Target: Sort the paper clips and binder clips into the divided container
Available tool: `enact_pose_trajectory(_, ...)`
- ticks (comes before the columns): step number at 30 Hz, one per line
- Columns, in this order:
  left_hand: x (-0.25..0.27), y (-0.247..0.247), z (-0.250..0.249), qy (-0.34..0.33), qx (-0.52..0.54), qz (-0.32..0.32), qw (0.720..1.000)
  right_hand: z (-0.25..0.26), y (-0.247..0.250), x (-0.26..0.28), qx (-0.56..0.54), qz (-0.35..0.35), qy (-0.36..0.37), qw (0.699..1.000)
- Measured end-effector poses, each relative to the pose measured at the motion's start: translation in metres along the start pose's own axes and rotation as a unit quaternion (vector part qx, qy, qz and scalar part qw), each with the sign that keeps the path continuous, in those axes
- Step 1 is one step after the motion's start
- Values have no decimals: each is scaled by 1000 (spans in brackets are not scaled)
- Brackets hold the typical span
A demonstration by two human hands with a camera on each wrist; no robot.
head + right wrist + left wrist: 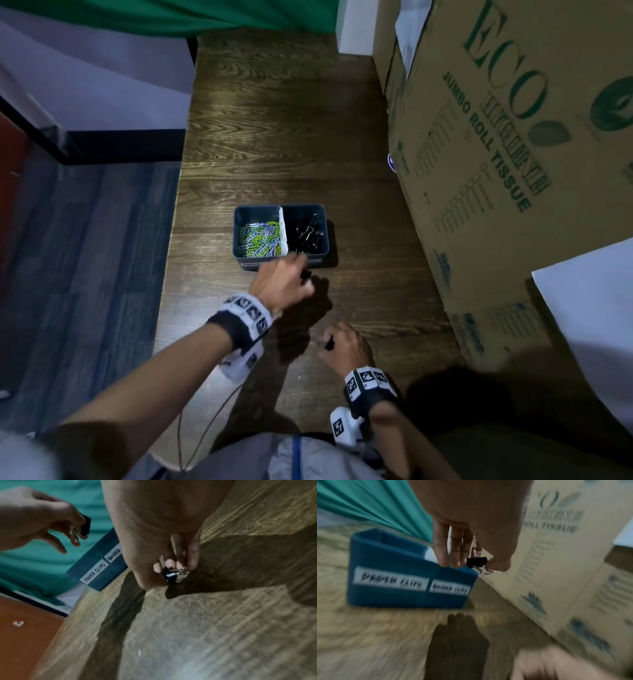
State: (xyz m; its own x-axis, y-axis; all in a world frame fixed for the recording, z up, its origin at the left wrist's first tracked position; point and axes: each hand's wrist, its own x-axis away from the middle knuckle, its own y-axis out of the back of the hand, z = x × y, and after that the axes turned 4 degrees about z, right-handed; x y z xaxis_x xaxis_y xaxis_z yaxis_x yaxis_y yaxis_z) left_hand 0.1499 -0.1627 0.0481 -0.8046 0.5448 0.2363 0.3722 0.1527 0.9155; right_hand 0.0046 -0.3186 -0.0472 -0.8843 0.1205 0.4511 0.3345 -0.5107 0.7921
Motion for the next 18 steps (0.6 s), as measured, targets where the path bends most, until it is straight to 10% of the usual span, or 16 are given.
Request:
enact_pose_trajectory(8,-21,39,10,84,17,-133,987,56,79,-41,-151,-25,-14,988)
enact_pose_trajectory(18,163,-35,41,83,36,121,989,97,150,-95,-177,-170,116,962)
